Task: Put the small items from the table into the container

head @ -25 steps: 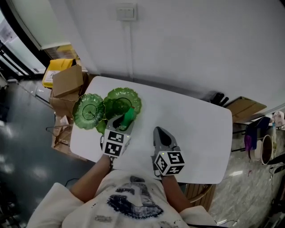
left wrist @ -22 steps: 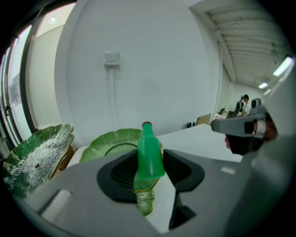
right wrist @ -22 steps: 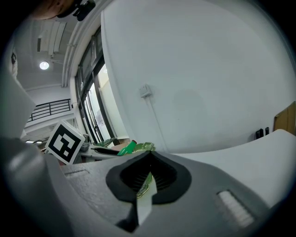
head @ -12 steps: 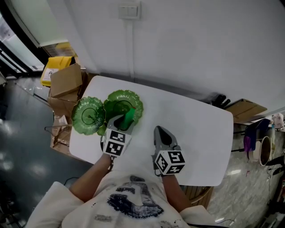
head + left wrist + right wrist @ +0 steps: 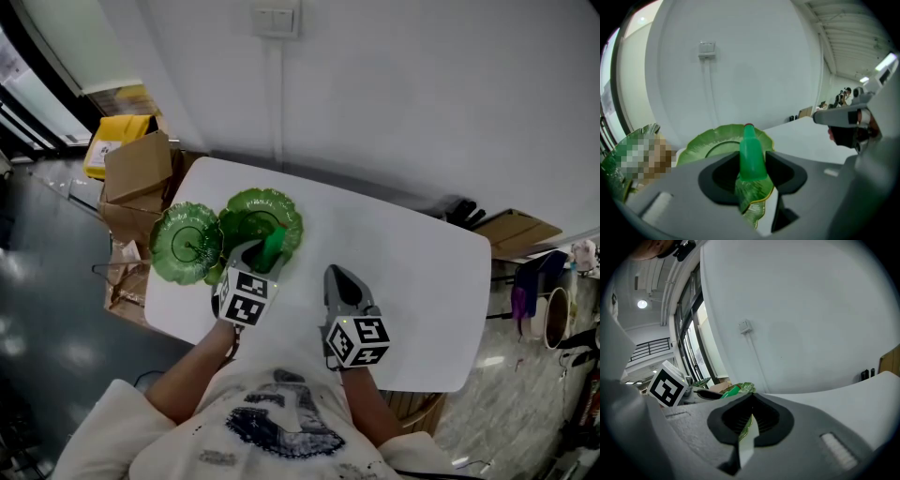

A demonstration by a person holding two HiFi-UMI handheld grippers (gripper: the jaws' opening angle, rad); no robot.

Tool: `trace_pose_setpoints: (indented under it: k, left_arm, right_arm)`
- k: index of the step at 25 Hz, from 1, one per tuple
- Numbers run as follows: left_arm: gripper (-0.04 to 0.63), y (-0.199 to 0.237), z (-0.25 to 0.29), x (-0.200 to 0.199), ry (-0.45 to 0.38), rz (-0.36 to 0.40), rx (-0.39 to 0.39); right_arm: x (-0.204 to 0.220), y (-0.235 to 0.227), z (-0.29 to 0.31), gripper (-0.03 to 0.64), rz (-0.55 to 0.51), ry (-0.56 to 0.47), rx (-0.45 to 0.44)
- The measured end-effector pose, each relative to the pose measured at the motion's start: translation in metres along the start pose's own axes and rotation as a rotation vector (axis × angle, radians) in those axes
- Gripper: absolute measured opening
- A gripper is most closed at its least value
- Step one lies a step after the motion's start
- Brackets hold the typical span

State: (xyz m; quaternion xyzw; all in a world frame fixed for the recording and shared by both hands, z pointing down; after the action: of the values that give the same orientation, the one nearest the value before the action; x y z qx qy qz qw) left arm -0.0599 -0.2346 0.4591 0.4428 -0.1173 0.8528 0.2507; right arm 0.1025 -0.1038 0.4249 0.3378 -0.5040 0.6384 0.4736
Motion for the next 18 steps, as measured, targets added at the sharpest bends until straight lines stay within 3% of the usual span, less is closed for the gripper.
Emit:
trace_pose_setpoints:
  k: [6, 18]
  left_arm:
    - [0.172, -0.0033, 0.0021, 0.0014, 0.043, 0.029, -0.001]
    - [0.173, -0.0041, 0.0041, 0.0016, 0.054, 0.026, 0.014]
  right_arm:
    - [-0.0011, 0.0006, -0.0003, -0.003, 0.001, 0.000, 0.003]
    - [-0.0001, -0.0013, -0.0058, -0.002, 0.009, -0.006, 0.013]
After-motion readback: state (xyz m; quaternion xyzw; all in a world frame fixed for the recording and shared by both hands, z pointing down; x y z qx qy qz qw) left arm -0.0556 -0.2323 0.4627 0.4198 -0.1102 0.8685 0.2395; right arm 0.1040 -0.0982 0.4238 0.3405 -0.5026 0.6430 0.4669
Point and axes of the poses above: the fingertips, and each gripper's own axes: z forward along the fingers, y to its left, x out of its underside, the point moved 10 cm from there along -z, backward along the fingers, and after that the axes turned 6 degrees about -y, right-handed, at the moved point
